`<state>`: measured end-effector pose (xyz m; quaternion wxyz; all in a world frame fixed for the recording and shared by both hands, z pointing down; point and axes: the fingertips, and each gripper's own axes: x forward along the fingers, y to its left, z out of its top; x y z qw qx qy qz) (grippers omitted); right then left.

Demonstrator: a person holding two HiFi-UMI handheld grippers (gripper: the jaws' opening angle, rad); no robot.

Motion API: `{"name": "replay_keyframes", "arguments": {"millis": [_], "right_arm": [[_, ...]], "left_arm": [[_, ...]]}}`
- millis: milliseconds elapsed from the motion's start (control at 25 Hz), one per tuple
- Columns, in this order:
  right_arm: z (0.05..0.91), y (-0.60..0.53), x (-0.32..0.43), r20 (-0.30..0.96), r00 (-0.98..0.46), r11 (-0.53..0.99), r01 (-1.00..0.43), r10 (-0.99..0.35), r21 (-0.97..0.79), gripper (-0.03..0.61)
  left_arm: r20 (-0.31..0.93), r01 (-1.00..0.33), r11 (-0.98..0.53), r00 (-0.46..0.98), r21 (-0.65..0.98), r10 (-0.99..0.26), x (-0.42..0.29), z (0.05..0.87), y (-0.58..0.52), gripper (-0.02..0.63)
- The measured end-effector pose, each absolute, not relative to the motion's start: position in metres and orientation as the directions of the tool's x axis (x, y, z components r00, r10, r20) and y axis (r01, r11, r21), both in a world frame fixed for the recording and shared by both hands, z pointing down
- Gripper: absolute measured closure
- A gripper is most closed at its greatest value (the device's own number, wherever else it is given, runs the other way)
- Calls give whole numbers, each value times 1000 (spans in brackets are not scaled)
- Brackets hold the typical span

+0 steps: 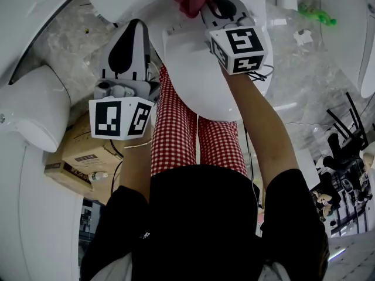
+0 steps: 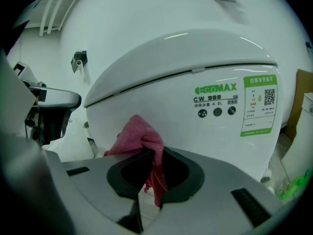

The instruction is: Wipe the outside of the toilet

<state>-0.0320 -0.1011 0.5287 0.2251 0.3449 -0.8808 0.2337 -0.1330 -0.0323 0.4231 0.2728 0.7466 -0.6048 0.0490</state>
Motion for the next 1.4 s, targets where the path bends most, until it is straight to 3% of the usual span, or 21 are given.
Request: {"name": "replay_keyframes", "arguments": {"millis": [1400], "right_arm": [[540, -154, 96, 610, -435, 422, -890, -663, -176, 517]], "left_arm": [[400, -927, -164, 299, 338, -866, -108, 418, -46, 603]]}}
